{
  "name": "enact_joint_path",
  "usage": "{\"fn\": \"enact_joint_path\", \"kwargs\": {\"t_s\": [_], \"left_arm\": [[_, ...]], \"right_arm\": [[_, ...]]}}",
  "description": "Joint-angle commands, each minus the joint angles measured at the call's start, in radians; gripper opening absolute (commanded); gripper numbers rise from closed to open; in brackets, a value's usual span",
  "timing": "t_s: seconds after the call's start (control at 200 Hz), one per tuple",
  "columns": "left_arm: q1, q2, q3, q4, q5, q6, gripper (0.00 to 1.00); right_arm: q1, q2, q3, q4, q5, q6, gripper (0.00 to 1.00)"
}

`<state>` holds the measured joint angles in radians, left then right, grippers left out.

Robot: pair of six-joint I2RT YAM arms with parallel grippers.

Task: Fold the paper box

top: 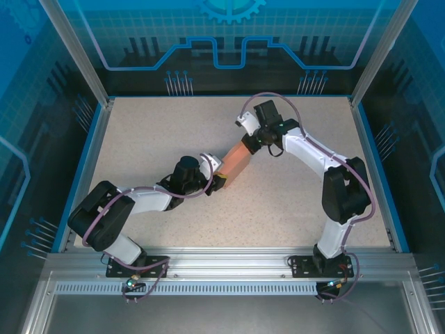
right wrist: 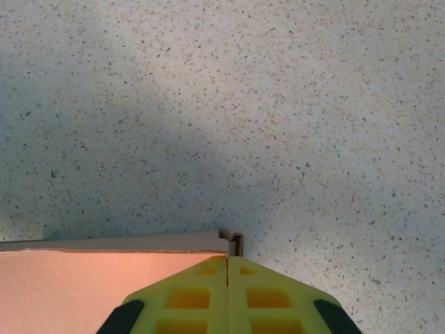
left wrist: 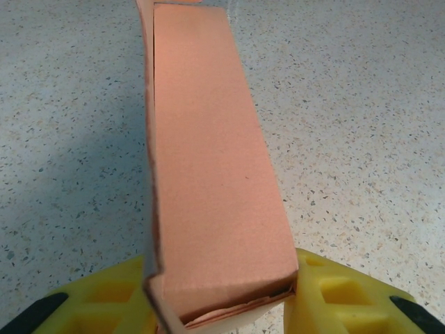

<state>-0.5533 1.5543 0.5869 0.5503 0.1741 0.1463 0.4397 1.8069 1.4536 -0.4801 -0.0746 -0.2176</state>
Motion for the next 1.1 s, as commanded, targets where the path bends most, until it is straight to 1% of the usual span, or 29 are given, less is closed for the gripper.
{"fn": "enact_joint_path", "kwargs": {"t_s": [0.0,0.16,0.385,0.555,0.64,0.83,1.091], "left_arm": [[0.005,0.009,0.022,-0.023,0.002,-0.008,0.36],[0.005,0.006,0.021,-0.026,0.001,-0.008,0.36],[0.006,0.005,0.024,-0.029,0.003,-0.008,0.36],[0.005,0.006,0.027,-0.032,0.004,-0.009,0.36],[0.005,0.005,0.027,-0.033,0.003,-0.008,0.36],[0.005,0.003,0.03,-0.038,0.002,-0.007,0.36],[0.005,-0.006,0.034,-0.041,0.008,-0.019,0.37]], "right_arm": [[0.019,-0.013,-0.049,-0.026,-0.009,-0.013,0.06],[0.015,-0.016,-0.077,-0.014,-0.01,-0.057,0.06],[-0.001,-0.039,-0.122,0.01,-0.03,-0.079,0.06],[-0.027,-0.059,-0.143,0.022,-0.065,-0.098,0.06],[-0.038,-0.062,-0.143,0.027,-0.096,-0.089,0.06],[-0.037,-0.064,-0.176,0.057,-0.116,-0.057,0.06],[-0.038,-0.078,-0.188,0.074,-0.077,0.008,0.05]]}}
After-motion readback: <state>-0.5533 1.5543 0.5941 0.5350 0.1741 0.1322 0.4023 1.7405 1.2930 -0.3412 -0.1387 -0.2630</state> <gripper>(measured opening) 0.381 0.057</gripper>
